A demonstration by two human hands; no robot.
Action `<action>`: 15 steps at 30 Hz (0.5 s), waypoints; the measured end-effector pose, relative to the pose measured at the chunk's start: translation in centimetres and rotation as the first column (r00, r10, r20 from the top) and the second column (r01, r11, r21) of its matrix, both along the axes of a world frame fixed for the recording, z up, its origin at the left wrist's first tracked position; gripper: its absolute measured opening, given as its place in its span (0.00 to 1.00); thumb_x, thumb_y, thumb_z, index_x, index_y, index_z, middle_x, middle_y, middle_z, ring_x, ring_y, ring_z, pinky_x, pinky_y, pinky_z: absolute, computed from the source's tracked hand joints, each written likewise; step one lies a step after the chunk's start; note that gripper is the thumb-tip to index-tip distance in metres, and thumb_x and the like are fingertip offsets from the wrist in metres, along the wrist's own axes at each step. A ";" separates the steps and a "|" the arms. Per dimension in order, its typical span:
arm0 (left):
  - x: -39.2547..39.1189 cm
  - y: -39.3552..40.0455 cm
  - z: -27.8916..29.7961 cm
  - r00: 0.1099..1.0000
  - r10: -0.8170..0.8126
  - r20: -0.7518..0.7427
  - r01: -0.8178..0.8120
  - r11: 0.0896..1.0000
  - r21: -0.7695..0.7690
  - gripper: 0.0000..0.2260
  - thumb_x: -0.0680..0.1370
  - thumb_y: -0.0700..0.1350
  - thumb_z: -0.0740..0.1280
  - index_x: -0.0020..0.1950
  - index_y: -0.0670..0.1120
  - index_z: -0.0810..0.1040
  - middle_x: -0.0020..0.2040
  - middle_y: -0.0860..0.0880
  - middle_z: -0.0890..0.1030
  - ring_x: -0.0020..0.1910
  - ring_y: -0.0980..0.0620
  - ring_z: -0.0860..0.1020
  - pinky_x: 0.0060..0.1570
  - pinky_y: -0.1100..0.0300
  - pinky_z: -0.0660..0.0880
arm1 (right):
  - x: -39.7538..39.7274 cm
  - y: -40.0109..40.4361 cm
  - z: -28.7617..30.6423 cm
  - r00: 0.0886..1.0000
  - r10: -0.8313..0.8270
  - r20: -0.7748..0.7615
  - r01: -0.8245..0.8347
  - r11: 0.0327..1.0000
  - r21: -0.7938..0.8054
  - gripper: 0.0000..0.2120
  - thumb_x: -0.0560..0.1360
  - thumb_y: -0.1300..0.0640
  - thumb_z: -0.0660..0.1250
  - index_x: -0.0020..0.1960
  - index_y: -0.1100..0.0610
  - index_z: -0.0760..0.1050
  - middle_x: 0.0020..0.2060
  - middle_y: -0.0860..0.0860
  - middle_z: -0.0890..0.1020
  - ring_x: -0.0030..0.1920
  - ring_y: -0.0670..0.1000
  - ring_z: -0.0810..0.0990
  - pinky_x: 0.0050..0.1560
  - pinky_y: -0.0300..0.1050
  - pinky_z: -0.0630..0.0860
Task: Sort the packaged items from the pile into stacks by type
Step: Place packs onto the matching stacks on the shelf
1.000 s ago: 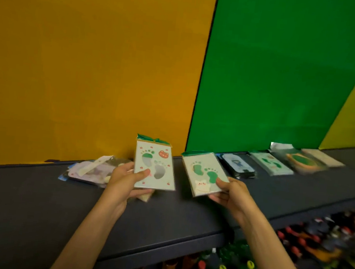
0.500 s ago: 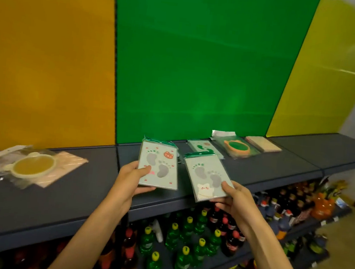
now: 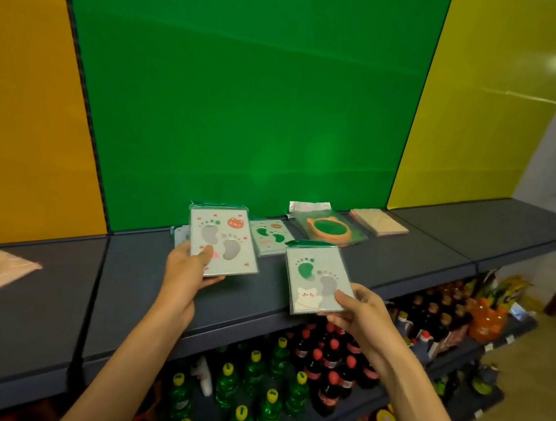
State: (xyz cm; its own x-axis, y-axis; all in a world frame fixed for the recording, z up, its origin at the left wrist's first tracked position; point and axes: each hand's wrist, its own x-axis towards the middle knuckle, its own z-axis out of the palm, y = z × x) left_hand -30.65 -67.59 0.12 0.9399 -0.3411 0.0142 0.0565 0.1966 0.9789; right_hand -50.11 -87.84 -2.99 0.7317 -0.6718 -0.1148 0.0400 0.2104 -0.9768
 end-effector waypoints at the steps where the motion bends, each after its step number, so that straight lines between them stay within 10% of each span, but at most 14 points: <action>1: 0.5 -0.7 -0.1 1.000 0.000 0.001 0.000 1.000 -0.001 0.09 0.82 0.38 0.62 0.62 0.45 0.73 0.59 0.45 0.80 0.49 0.51 0.80 0.33 0.62 0.81 | 0.8 -0.7 -0.1 1.000 0.012 -0.010 -0.012 1.000 -0.006 0.08 0.81 0.64 0.63 0.59 0.63 0.74 0.43 0.54 0.87 0.38 0.51 0.86 0.35 0.39 0.81; 15: 7.7 -5.4 1.1 0.995 0.078 0.055 -0.080 0.996 0.043 0.10 0.81 0.40 0.66 0.61 0.45 0.75 0.56 0.46 0.83 0.47 0.52 0.83 0.32 0.63 0.80 | 15.9 -9.0 1.4 0.988 0.122 -0.098 -0.135 0.981 -0.138 0.11 0.80 0.64 0.65 0.61 0.64 0.72 0.53 0.57 0.83 0.44 0.51 0.85 0.36 0.38 0.80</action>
